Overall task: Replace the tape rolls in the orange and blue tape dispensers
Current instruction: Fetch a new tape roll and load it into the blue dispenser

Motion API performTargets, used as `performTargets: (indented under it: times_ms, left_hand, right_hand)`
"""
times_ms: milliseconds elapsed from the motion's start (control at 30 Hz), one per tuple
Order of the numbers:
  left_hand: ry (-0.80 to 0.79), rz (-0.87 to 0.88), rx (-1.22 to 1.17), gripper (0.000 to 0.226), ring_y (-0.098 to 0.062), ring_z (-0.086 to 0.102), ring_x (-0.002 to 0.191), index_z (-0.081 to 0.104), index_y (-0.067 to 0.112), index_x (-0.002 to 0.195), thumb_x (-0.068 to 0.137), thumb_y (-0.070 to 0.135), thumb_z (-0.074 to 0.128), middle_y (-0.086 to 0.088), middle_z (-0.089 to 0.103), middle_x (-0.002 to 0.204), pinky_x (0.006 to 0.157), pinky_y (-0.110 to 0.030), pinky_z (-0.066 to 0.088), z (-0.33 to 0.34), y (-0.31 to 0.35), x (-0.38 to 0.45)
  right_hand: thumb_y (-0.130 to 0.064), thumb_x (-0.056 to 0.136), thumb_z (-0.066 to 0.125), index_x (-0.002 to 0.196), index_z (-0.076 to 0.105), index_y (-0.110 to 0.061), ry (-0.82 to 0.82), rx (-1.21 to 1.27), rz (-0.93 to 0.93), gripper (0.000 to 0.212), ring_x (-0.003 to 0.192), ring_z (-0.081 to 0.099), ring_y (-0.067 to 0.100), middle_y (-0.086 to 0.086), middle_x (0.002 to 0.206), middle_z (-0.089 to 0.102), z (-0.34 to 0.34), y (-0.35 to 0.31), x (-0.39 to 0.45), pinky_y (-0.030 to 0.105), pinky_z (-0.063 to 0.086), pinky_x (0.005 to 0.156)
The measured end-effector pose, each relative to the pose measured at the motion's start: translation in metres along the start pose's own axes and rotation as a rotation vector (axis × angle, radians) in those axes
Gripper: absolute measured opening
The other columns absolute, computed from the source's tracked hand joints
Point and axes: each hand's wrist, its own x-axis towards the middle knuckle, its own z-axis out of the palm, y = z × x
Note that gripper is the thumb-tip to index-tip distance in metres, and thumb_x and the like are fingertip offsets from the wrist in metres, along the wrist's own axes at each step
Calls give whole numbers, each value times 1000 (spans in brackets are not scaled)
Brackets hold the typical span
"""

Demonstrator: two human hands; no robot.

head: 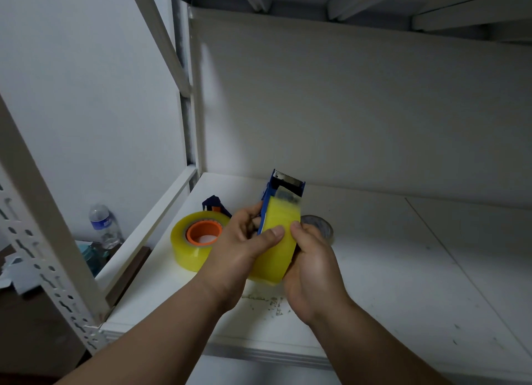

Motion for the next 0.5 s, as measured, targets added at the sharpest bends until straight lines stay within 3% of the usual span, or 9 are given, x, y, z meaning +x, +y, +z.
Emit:
performTargets:
  times_ms: [200, 300, 367, 433, 500]
  left_hand:
    - [62, -6, 46, 54, -26, 75, 88, 59, 16, 122, 72, 25, 77, -14, 73, 95, 68, -30, 59, 1, 1, -3]
    - [70, -32, 125, 38, -16, 72, 73, 57, 17, 115, 83, 24, 74, -1, 67, 75, 62, -27, 57, 4, 5, -3]
    - [131, 2, 168, 30, -14, 66, 69, 57, 15, 108, 85, 27, 73, -1, 62, 70, 61, -33, 56, 7, 8, -4]
    - [215, 45, 197, 32, -24, 63, 75, 58, 11, 102, 85, 32, 73, -14, 61, 80, 69, -49, 57, 10, 10, -6]
    - [269, 66, 194, 40, -27, 60, 77, 58, 10, 101, 81, 40, 74, -15, 60, 85, 73, -50, 57, 11, 11, -8]
  right_hand:
    - [-19, 95, 50, 106, 55, -4, 36, -179, 19, 19, 87, 70, 29, 19, 97, 71, -7, -6, 4, 43, 56, 70]
    - [-22, 96, 50, 112, 55, -3, 53, -171, 37, 25, 91, 71, 32, 20, 100, 72, -5, -4, 3, 47, 58, 75]
    - [-27, 97, 50, 115, 56, -4, 49, -167, 47, 30, 93, 71, 32, 18, 102, 73, -2, -2, 3, 51, 56, 83]
    - [-35, 95, 51, 116, 57, -8, 46, -219, 49, 34, 96, 70, 31, 16, 106, 72, 1, 0, 2, 54, 54, 88]
    - [-40, 93, 53, 115, 57, -9, 49, -291, 31, 38, 97, 70, 29, 15, 107, 71, 2, 1, 1, 55, 53, 88]
